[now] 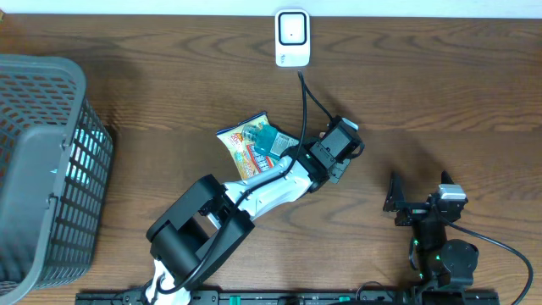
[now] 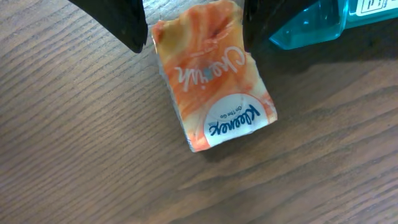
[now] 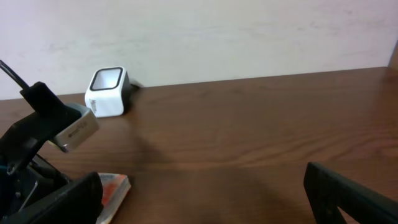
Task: Scan the item barcode
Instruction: 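Carry the Kleenex pack to the table and set it beside the bottle, then return the left gripper to the basket and grasp the mint-green Zappy wipes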
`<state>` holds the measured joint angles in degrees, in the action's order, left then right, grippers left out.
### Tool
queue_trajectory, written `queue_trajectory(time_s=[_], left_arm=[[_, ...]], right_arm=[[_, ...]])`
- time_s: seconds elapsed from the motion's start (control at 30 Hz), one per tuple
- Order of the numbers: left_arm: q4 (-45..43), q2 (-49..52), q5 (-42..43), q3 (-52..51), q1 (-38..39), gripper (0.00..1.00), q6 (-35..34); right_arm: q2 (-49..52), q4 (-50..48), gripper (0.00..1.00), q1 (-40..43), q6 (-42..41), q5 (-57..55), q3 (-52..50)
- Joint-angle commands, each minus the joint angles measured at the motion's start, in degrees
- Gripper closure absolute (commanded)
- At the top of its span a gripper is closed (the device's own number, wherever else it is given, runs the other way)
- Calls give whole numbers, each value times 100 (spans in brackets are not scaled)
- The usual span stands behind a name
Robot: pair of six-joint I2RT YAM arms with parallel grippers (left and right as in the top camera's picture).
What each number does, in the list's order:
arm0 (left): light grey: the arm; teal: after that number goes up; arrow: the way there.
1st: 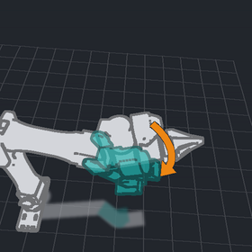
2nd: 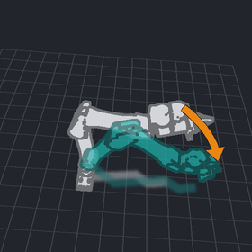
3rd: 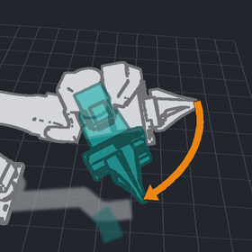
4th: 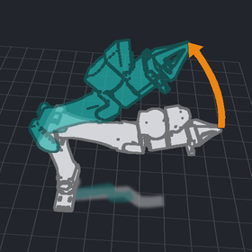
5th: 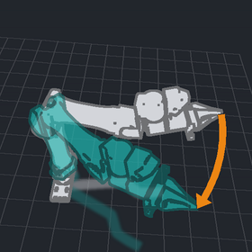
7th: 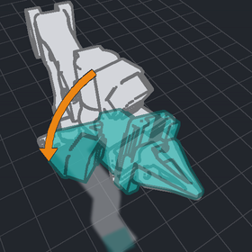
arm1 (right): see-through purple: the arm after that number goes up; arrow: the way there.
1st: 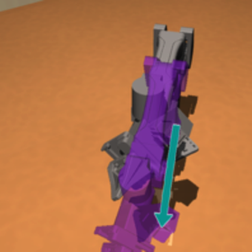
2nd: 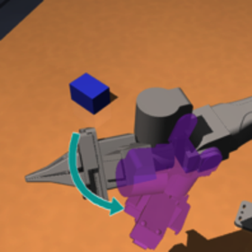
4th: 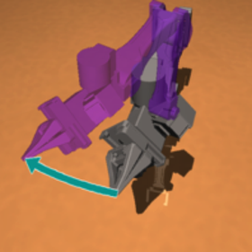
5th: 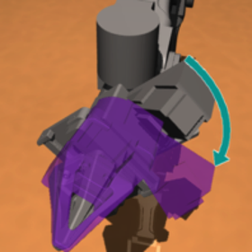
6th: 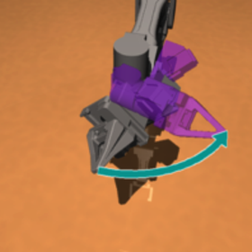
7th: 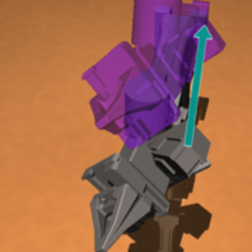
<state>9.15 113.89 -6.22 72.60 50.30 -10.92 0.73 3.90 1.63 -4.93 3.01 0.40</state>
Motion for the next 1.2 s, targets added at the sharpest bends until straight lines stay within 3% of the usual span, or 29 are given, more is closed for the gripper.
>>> queue_trajectory(time_s=[0.0, 0.13, 0.4, 0.47, 0.6, 0.83, 1.17], left_arm=[[28, -365, -94, -26, -72, 50, -35], [243, -1025, -101, -26, -205, 41, -35], [957, -2660, -1152, -26, -691, 5, -35], [1141, -3106, -1513, -26, -850, 0, -37], [1423, -4030, -2048, -4, -1429, 2, -39], [2070, -5209, -1856, 254, -3694, 2, -1019], [2927, -5416, 144, 264, -7488, 2, -3198]], right_arm=[[-9, 20, 1, -50, 74, -9, -9], [-9, 17, 1, -50, 74, -9, -9], [-9, 17, 1, -50, 76, -9, -9], [-9, 20, 1, -50, 74, -9, -9], [-9, 17, 1, -50, 74, -9, -9], [-9, 20, 1, -50, 74, -9, -9], [-9, 20, 1, -50, 74, -9, -9]])
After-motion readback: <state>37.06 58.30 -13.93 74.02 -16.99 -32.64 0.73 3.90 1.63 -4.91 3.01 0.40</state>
